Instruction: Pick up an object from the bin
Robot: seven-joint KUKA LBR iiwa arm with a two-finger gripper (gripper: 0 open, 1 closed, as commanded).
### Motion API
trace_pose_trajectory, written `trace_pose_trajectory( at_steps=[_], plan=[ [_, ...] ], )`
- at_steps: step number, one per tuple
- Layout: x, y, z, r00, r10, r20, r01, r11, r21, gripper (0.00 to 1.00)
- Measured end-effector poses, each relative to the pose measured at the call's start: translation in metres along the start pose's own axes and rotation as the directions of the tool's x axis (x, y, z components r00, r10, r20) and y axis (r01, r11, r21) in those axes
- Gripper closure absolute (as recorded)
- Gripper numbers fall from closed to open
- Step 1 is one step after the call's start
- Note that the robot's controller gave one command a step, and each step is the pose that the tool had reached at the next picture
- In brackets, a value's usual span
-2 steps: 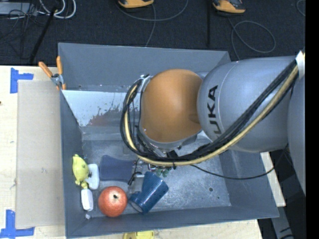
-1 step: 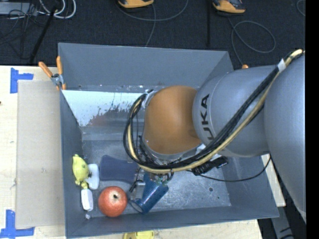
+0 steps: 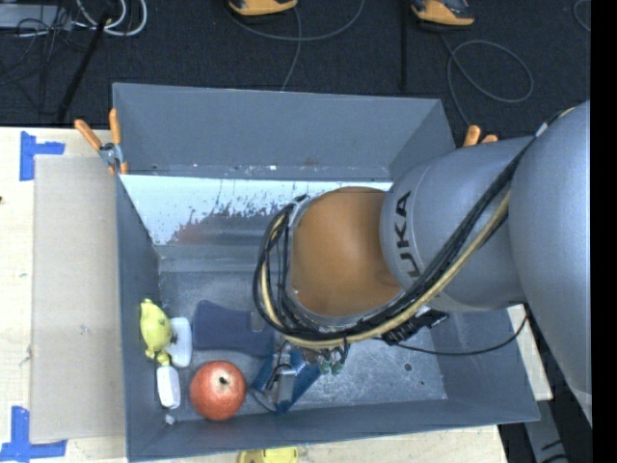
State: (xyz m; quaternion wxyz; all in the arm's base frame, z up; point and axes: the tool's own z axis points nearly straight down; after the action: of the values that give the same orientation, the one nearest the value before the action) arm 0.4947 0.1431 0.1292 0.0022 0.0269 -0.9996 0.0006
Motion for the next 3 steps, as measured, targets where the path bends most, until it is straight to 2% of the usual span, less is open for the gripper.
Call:
trace_pose_trajectory(
  at_steps=[1,2,3],
  plan=[
    [0.009,-0.014,0.036,0.993,-0.120,-0.002,0.120,0.993,-0.002,0.00],
    [0.009,-0.028,0.044,0.995,0.097,-0.016,-0.097,0.995,-0.006,0.00],
    [-0.017,-0.070,0.040,0.999,0.053,0.005,-0.053,0.999,-0.007,1.00]
  ],
)
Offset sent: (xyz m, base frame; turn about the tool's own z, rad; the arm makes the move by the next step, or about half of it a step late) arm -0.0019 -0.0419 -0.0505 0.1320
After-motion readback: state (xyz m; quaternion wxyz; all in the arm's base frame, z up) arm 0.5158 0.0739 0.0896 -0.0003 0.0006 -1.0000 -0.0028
